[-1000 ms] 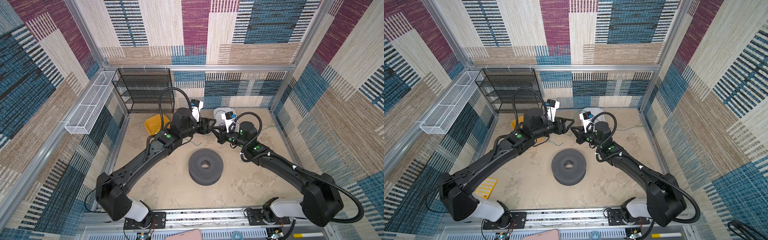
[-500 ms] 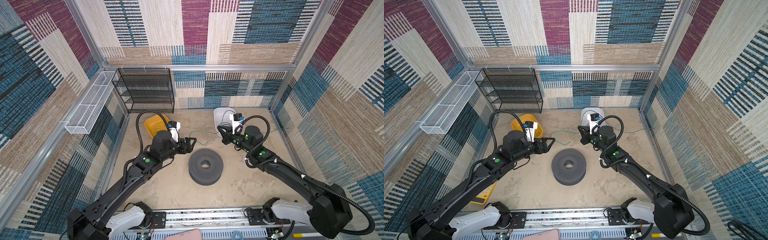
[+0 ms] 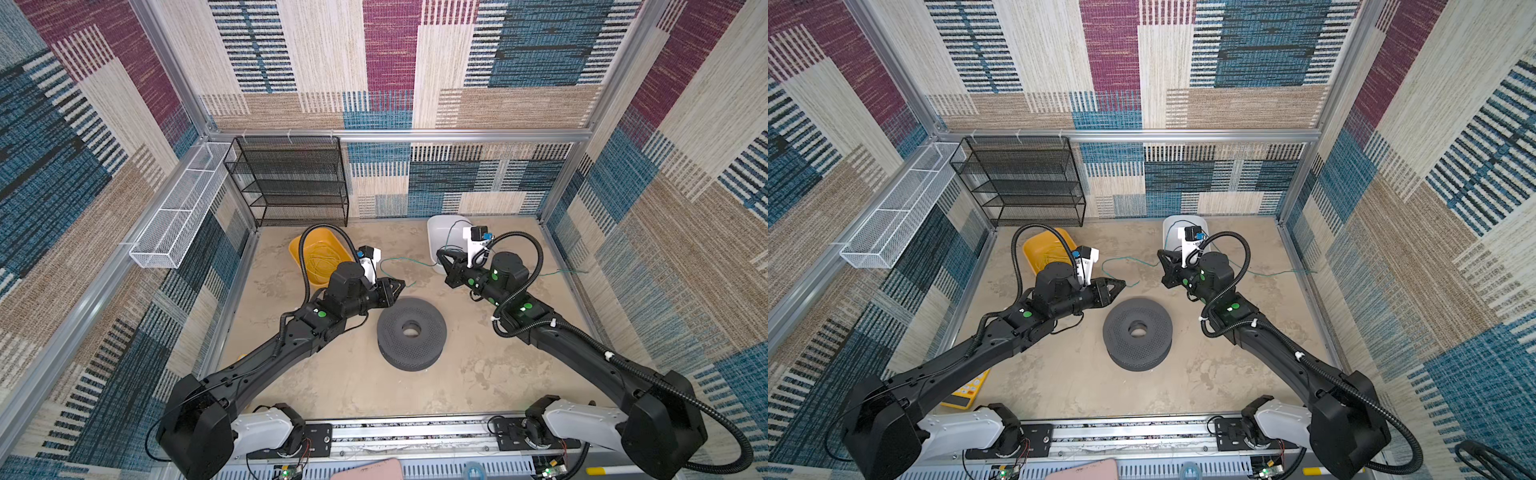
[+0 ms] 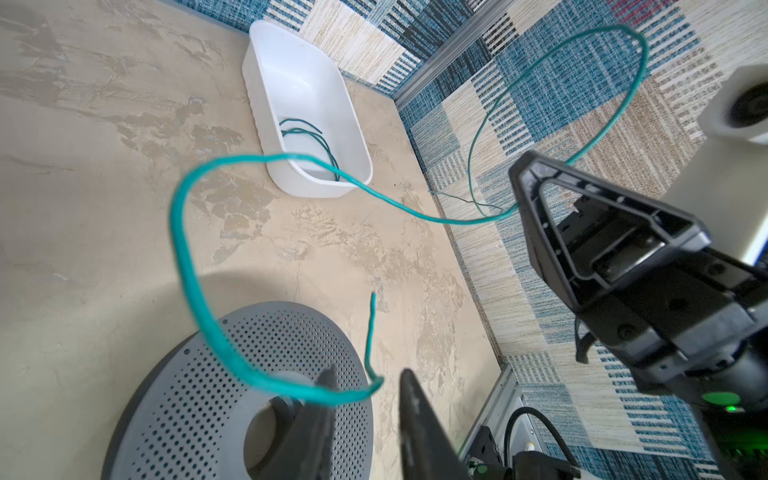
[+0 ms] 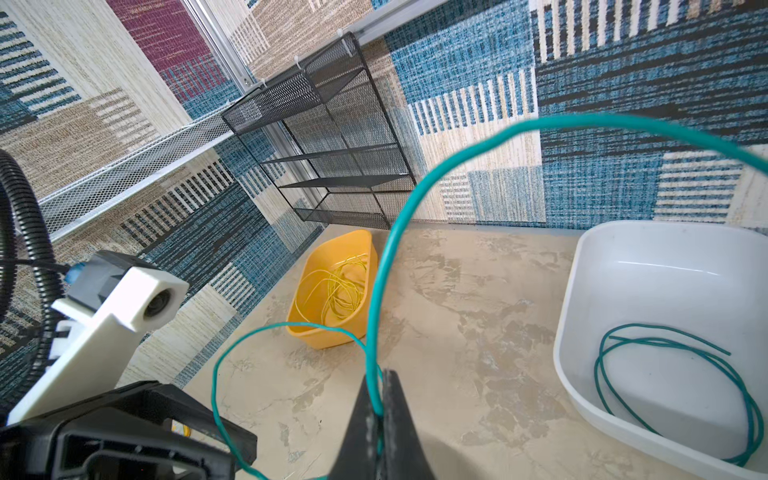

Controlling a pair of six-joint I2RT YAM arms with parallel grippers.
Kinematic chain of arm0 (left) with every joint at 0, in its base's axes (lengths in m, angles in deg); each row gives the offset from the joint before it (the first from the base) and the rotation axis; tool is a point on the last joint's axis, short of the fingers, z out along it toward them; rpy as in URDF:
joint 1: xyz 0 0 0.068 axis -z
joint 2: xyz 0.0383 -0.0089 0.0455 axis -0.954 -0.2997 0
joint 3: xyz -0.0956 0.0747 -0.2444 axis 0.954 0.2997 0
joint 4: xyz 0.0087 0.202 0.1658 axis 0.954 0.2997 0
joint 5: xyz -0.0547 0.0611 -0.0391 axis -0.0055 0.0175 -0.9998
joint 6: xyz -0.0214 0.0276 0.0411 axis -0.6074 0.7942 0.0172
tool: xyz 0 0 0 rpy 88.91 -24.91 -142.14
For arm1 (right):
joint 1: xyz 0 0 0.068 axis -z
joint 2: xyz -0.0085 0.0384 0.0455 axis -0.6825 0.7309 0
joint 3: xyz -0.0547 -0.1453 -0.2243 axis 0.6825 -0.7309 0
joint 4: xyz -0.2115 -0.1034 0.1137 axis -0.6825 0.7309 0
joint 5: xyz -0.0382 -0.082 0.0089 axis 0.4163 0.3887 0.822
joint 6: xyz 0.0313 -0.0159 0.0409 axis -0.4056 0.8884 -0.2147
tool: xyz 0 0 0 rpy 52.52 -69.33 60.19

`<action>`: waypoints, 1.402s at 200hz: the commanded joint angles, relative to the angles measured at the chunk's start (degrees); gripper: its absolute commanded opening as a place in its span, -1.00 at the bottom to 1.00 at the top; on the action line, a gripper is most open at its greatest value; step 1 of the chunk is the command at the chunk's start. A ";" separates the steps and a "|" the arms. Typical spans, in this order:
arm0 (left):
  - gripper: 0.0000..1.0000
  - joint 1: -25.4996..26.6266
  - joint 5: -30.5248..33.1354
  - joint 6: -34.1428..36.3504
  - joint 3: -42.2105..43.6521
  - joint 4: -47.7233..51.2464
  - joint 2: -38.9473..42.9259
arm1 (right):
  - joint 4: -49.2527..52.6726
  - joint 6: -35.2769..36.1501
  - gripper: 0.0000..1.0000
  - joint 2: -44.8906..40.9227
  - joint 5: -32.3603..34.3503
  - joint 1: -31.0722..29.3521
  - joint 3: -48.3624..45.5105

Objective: Wrap the cables

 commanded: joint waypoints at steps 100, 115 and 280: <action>-1.00 -0.14 2.46 8.62 0.00 2.19 -0.04 | 0.68 0.85 -1.00 -1.39 4.15 1.05 4.04; -1.00 -0.17 0.27 10.48 0.41 3.36 -0.77 | 0.90 0.32 -1.00 -1.36 4.11 2.65 5.77; -1.00 6.74 -0.69 27.77 -3.83 21.96 -4.37 | -3.23 -11.14 -1.00 9.91 -3.13 21.17 26.39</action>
